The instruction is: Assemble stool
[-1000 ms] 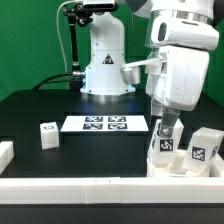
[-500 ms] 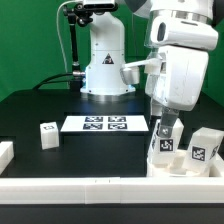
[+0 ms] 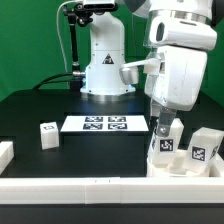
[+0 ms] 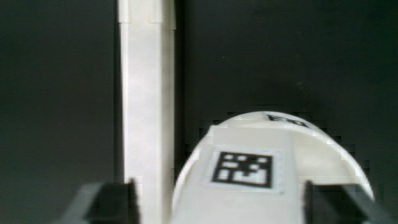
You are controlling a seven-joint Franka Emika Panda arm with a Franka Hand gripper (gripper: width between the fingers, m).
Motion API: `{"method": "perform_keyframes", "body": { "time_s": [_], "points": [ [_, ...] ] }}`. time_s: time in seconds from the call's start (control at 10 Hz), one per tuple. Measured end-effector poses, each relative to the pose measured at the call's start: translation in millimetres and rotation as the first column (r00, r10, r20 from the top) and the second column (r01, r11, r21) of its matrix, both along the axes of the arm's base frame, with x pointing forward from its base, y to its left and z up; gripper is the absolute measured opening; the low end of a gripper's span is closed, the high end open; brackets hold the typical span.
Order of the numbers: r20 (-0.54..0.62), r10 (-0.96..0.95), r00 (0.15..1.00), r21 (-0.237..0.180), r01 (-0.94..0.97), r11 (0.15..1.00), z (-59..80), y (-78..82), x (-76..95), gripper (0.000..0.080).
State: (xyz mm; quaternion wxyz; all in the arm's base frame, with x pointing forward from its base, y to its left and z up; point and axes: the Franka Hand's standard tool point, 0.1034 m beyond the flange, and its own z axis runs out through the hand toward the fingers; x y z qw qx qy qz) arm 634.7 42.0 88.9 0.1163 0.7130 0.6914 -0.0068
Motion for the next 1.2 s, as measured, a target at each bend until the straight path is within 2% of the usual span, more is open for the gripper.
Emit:
{"method": "perform_keyframes", "body": {
  "time_s": [0.8,1.2],
  "points": [
    [0.008,-0.036,0.999,0.006,0.036,0.999,0.7,-0.3,0.3,0.034],
    [0.042,-0.262,0.964,0.047,0.26,0.964,0.3,-0.2,0.0,0.034]
  ]
}}
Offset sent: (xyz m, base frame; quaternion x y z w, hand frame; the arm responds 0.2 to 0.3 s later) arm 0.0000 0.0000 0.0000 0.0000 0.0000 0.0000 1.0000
